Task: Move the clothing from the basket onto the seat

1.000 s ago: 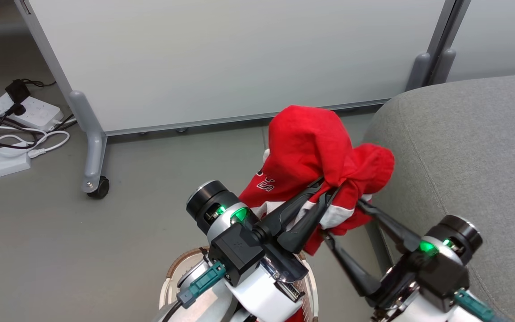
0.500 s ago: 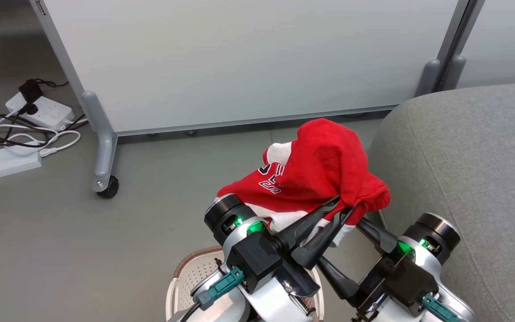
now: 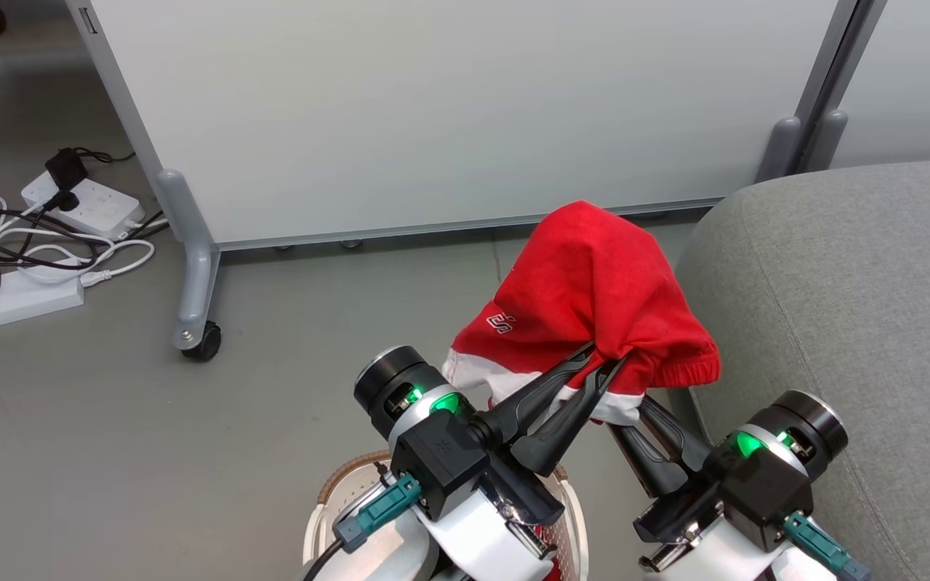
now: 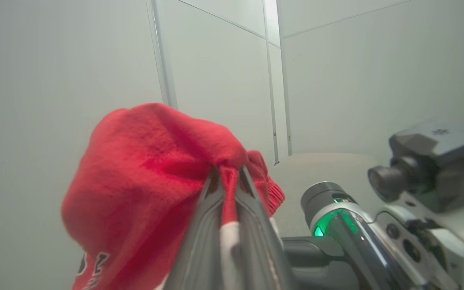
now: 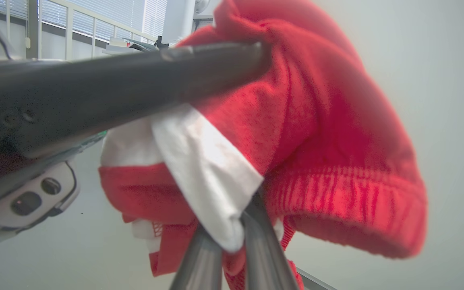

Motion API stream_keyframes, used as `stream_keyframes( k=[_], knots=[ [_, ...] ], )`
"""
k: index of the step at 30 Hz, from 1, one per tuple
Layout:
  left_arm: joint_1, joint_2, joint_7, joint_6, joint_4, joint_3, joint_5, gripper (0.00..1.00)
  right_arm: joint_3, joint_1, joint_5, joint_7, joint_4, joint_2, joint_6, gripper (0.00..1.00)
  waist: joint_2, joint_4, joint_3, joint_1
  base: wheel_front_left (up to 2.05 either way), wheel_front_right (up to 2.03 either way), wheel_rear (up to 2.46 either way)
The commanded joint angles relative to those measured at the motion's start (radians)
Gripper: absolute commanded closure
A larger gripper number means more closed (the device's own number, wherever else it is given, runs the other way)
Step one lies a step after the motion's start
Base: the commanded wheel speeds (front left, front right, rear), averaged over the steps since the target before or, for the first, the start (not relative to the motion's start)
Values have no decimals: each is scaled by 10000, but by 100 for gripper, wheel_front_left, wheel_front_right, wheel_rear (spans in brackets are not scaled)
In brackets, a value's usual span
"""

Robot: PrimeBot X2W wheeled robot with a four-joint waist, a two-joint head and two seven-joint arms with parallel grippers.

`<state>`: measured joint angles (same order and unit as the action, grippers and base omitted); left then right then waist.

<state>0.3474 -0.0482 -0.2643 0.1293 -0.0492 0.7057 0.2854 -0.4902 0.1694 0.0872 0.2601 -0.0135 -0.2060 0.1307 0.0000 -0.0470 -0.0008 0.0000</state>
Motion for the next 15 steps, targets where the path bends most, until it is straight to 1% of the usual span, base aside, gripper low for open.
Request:
stream_keyframes(
  k=[1, 3, 4, 6, 7, 11, 15],
  knots=[
    [-118, -40, -1, 14, 6, -52, -36, 100, 66, -103, -18, 50, -36, 13, 2, 100, 0, -9, 2, 0, 0, 0, 0],
    [-131, -39, -1, 14, 28, -55, 14, 100, 166, -129, -32, 50, -101, 67, 2, 100, 0, -28, 11, 0, 0, 0, 0],
    [-120, -39, -1, 14, 35, -66, 36, 63, 227, -126, -39, 50, -153, 112, 2, 100, 0, -38, 20, 0, 0, 0, 0],
    [-108, -40, -1, 14, 61, -99, 54, 4, 340, -104, -70, 50, -287, 204, 2, 100, 0, -55, 48, 0, 0, 0, 0],
    [-104, -40, -1, 14, 73, -108, 62, 0, 423, -112, -71, 50, -337, 254, 2, 100, 0, -63, 59, 0, 0, 0, 0],
    [-65, -40, -1, 14, 104, -149, 52, 0, 824, -194, 96, 49, -585, 494, 2, 100, 0, -77, 94, 0, 0, 0, 0],
    [-8, -40, -1, 14, 160, -253, -21, 0, 1134, -238, -133, 50, -690, 606, 2, 100, 0, -73, 115, 0, 0, 0, 0]
  ],
)
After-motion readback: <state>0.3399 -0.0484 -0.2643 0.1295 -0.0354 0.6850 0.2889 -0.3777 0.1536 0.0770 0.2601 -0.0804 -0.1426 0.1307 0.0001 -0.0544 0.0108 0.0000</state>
